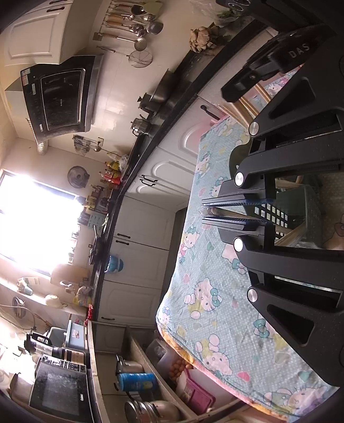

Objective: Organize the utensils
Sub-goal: 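Open both tools and withdraw them from the caddy over the loose chopsticks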

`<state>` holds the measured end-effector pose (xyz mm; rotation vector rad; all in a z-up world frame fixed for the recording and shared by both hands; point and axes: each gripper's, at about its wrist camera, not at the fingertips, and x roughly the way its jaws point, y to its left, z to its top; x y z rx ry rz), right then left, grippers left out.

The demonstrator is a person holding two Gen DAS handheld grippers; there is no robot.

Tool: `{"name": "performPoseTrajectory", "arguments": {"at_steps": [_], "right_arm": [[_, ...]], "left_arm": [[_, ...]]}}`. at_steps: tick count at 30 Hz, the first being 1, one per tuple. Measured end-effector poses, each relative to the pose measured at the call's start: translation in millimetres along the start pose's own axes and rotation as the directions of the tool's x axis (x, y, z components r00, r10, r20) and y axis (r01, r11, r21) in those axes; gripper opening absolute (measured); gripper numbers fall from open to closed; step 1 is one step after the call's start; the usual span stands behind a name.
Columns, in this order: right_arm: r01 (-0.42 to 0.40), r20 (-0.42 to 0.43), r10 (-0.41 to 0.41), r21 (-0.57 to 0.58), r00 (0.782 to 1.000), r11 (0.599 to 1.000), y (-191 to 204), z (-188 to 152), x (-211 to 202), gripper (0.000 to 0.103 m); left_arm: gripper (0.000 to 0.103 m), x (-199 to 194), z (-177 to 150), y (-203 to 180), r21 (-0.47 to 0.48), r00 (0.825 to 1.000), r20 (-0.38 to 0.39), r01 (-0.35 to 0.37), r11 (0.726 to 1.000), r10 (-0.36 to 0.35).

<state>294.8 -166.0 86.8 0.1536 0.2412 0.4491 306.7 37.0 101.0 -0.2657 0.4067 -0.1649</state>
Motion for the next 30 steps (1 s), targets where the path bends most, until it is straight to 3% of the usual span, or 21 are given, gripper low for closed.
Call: {"name": "performPoseTrajectory", "arguments": {"at_steps": [10, 19, 21, 26, 30], "right_arm": [[-0.002, -0.072, 0.003, 0.018, 0.997, 1.000, -0.7, -9.6, -13.4, 0.012], [0.001, -0.093, 0.003, 0.037, 0.996, 0.999, -4.2, -11.4, -29.3, 0.028], [0.004, -0.092, 0.000, 0.038, 0.996, 0.999, -5.6, -11.9, -34.1, 0.033], [0.014, -0.103, -0.009, 0.051, 0.995, 0.999, -10.9, -13.6, -43.8, 0.037], [0.034, -0.104, -0.029, 0.046, 0.994, 0.998, -13.0, -15.1, -53.8, 0.048]], "left_arm": [[0.025, -9.4, -3.4, 0.3, 0.012, 1.000, -0.020, 0.000, 1.000, 0.000], [0.036, -24.3, -5.7, 2.0, 0.006, 1.000, -0.023, -0.010, 1.000, 0.011], [0.050, -27.6, -5.1, 0.9, 0.001, 1.000, -0.023, -0.017, 1.000, 0.017], [0.057, -39.1, -5.6, -2.4, -0.005, 1.000, -0.017, -0.014, 1.000, 0.014], [0.066, -49.8, -7.9, -6.8, -0.006, 1.000, -0.013, -0.015, 1.000, 0.015]]}}
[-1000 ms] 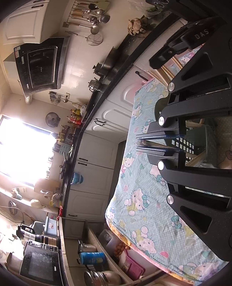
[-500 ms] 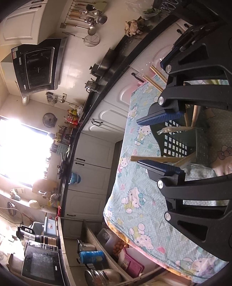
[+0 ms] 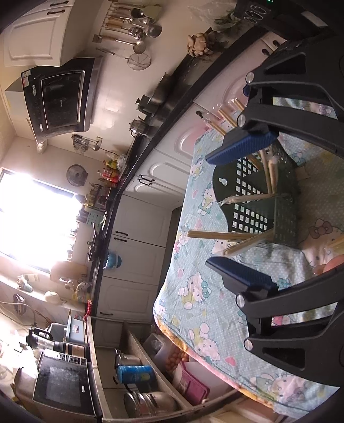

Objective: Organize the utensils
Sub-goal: 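Open both tools and withdraw them from the caddy over the loose chopsticks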

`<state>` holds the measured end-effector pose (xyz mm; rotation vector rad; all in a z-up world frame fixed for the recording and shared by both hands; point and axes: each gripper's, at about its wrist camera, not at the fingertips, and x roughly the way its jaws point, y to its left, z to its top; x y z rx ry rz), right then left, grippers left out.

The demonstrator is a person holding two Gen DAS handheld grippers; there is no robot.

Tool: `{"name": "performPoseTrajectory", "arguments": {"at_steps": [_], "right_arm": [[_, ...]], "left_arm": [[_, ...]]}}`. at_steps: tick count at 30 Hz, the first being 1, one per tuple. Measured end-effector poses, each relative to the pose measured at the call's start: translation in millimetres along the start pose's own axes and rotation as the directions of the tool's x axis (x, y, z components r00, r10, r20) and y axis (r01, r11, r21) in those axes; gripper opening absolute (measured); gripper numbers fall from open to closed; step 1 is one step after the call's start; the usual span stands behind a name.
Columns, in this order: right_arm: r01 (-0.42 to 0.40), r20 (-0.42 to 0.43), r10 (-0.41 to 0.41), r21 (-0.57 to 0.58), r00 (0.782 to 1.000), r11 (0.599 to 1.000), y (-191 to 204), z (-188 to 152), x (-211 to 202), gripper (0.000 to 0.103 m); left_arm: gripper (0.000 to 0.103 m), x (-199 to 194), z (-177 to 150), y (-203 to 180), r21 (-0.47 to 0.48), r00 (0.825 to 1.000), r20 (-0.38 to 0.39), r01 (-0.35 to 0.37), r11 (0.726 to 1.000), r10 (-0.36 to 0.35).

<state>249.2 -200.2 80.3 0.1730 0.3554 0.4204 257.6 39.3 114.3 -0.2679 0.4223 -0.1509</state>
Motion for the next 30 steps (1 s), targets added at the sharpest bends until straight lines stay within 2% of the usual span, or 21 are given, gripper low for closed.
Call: {"name": "performPoseTrajectory", "arguments": {"at_steps": [2, 5, 8, 17, 30], "right_arm": [[0.000, 0.000, 0.000, -0.006, 1.000, 1.000, -0.1, -1.2, -5.1, 0.050], [0.002, -0.014, -0.002, -0.006, 1.000, 1.000, -0.9, -3.4, -11.8, 0.058], [0.005, -0.035, -0.005, 0.001, 0.999, 1.000, -3.4, -8.7, -18.1, 0.062], [0.022, -0.114, -0.021, 0.014, 0.993, 1.000, -13.1, -31.8, -30.3, 0.064], [0.008, -0.212, -0.005, 0.009, 0.977, 1.000, -18.9, -60.5, -43.0, 0.067]], "left_arm": [[0.073, -4.4, -2.3, -0.7, -0.004, 1.000, -0.003, 0.004, 1.000, -0.004], [0.079, -12.4, -9.9, -0.9, -0.011, 1.000, -0.013, 0.003, 1.000, -0.003], [0.085, -17.9, -19.1, 0.1, -0.017, 0.999, -0.035, 0.002, 1.000, -0.003], [0.089, -27.7, -52.9, 2.5, -0.028, 0.995, -0.096, 0.000, 1.000, -0.003], [0.091, -25.6, -82.4, 1.6, -0.023, 0.987, -0.160, 0.001, 1.000, -0.005]]}}
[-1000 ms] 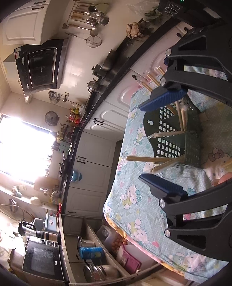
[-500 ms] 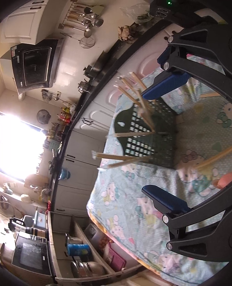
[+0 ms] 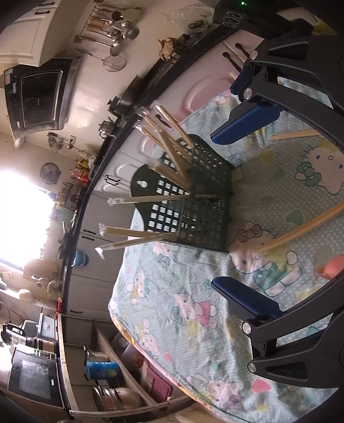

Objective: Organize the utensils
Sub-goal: 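Open both tools and withdraw them from the caddy over the loose chopsticks, then lower both tools onto the loose chopsticks and close each on one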

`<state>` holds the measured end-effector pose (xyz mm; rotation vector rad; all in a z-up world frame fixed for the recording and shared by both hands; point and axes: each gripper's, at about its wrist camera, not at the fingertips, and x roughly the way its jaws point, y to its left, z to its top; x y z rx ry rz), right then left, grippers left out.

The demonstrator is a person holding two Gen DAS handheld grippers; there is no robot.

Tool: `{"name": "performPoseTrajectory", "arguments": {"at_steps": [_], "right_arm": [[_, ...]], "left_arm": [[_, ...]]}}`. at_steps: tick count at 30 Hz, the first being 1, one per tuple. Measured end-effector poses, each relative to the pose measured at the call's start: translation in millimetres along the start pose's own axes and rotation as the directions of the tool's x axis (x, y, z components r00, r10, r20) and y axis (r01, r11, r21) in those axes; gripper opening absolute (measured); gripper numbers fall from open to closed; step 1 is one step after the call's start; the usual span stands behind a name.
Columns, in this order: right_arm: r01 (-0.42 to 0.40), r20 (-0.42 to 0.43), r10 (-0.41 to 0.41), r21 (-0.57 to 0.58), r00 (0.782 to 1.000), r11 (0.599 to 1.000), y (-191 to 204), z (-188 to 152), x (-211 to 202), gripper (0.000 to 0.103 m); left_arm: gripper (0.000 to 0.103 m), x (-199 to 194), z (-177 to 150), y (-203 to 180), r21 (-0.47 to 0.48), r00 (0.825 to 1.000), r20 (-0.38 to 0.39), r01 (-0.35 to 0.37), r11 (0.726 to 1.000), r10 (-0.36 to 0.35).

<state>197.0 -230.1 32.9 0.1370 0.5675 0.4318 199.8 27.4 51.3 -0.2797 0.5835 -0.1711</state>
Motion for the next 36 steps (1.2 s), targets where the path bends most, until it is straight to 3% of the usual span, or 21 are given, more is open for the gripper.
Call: {"name": "performPoseTrajectory", "arguments": {"at_steps": [13, 21, 29, 36], "right_arm": [[0.003, -0.158, -0.001, 0.011, 0.988, 1.000, -10.1, -34.0, 7.3, 0.068], [-0.018, -0.278, 0.029, 0.041, 0.960, 0.999, -14.0, -52.0, 19.2, 0.068], [-0.009, -0.375, 0.043, 0.091, 0.926, 0.996, -22.4, -58.7, 40.6, 0.068], [0.007, -0.410, 0.025, 0.076, 0.912, 0.997, -22.7, -59.2, 61.8, 0.065]], "left_arm": [[0.091, 21.4, -30.7, 13.1, -0.006, 0.992, -0.119, -0.039, 0.999, 0.038], [0.091, 40.0, -51.8, 22.7, -0.042, 0.975, -0.222, -0.028, 0.999, 0.018], [0.060, 59.8, -68.5, 32.5, -0.102, 0.949, -0.313, 0.008, 0.995, -0.040], [0.056, 76.5, -72.5, 38.1, -0.129, 0.933, -0.353, 0.021, 0.991, -0.066]]}}
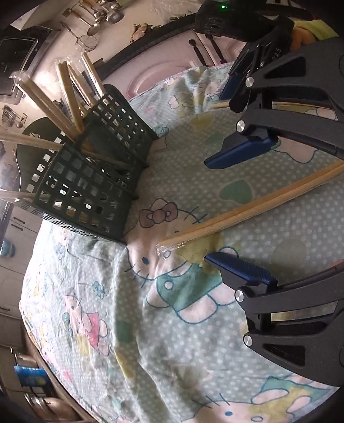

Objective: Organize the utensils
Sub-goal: 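Lower both tools onto the loose chopsticks and close each on one, then lift the chopstick with the left tool while the right tool lifts its chopstick toward the caddy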

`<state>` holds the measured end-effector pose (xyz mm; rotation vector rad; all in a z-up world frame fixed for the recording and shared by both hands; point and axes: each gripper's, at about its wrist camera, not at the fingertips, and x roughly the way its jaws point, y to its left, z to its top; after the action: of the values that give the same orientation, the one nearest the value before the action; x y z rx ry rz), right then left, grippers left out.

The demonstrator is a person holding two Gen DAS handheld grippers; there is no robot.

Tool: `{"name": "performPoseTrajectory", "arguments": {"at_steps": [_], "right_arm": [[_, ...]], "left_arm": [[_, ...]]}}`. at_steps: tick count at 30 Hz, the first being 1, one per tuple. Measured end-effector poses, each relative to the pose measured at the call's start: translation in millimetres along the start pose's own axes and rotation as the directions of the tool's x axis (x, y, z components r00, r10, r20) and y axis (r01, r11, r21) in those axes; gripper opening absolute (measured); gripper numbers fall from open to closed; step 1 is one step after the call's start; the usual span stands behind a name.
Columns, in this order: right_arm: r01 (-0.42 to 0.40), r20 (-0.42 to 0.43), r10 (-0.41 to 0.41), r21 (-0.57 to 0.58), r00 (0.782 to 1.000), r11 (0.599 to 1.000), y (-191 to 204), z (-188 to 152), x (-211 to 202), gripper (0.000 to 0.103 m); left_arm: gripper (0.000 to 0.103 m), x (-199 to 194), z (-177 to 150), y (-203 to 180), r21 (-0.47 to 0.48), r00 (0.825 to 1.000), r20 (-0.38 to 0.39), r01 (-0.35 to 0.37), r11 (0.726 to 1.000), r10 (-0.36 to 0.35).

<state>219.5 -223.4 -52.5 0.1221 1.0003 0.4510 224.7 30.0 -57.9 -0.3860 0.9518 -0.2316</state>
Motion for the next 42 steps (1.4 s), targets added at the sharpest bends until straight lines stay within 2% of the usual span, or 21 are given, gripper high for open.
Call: {"name": "performPoseTrajectory", "arguments": {"at_steps": [1, 3, 7, 10, 12, 15, 17, 19, 22, 26, 32, 36, 42], "right_arm": [[-0.005, 0.000, 0.005, 0.002, 1.000, 1.000, -0.4, 2.1, 1.8, 0.064], [0.003, 0.001, -0.003, 0.004, 1.000, 1.000, -0.3, 6.7, 5.4, 0.056], [0.016, -0.004, -0.016, -0.007, 1.000, 1.000, 1.3, 15.6, 11.5, 0.046], [0.022, -0.009, -0.022, -0.024, 1.000, 0.999, 4.6, 18.8, 15.0, 0.033], [0.018, -0.017, -0.019, -0.045, 1.000, 0.999, 8.3, 20.4, 17.7, 0.018], [0.014, -0.019, -0.015, -0.066, 1.000, 0.998, 14.9, 21.0, 18.6, 0.013], [-0.010, -0.018, 0.009, -0.068, 1.000, 0.998, 17.3, 21.5, 18.2, 0.011], [-0.034, -0.014, 0.033, -0.072, 0.999, 0.997, 21.7, 21.2, 16.2, 0.010], [-0.070, -0.007, 0.070, -0.084, 0.998, 0.994, 29.3, 22.2, 11.5, 0.009], [-0.106, 0.018, 0.108, -0.103, 0.994, 0.989, 41.4, 26.3, 0.1, 0.008], [-0.125, 0.099, 0.141, -0.147, 0.985, 0.981, 54.1, 41.6, -31.1, 0.006], [-0.117, 0.179, 0.146, -0.163, 0.973, 0.980, 58.7, 53.8, -55.7, 0.006], [-0.099, 0.296, 0.152, -0.185, 0.943, 0.978, 63.9, 75.8, -91.0, 0.005]], "left_arm": [[0.056, 1.7, 1.9, 0.2, -0.001, 1.000, -0.003, 0.001, 1.000, -0.001], [0.056, 5.5, 6.0, 0.4, -0.003, 1.000, -0.009, 0.000, 1.000, 0.000], [0.056, 11.6, 14.4, -1.5, 0.006, 0.999, -0.024, -0.021, 1.000, 0.021], [0.056, 16.4, 21.9, -4.0, 0.016, 0.998, -0.031, -0.045, 0.999, 0.045], [0.052, 19.5, 26.5, -4.8, 0.025, 0.997, -0.032, -0.069, 0.997, 0.070], [0.039, 21.6, 31.4, -3.5, 0.031, 0.994, -0.032, -0.107, 0.994, 0.108], [0.022, 22.4, 33.7, -3.0, 0.047, 0.989, -0.029, -0.143, 0.989, 0.144], [0.013, 23.1, 36.4, 0.7, 0.049, 0.986, -0.027, -0.160, 0.986, 0.162], [0.006, 19.7, 39.6, 8.0, 0.037, 0.989, -0.028, -0.147, 0.988, 0.149], [0.002, 5.8, 41.7, 6.5, 0.036, 0.995, -0.006, -0.095, 0.995, 0.095], [0.002, -45.6, 51.9, -20.1, 0.115, 0.992, 0.122, -0.041, 0.992, 0.027], [0.002, -76.1, 63.9, -38.0, 0.146, 0.978, 0.208, -0.012, 0.989, -0.019], [0.002, -118.8, 83.7, -60.4, 0.182, 0.943, 0.330, -0.015, 0.983, -0.047]]}}
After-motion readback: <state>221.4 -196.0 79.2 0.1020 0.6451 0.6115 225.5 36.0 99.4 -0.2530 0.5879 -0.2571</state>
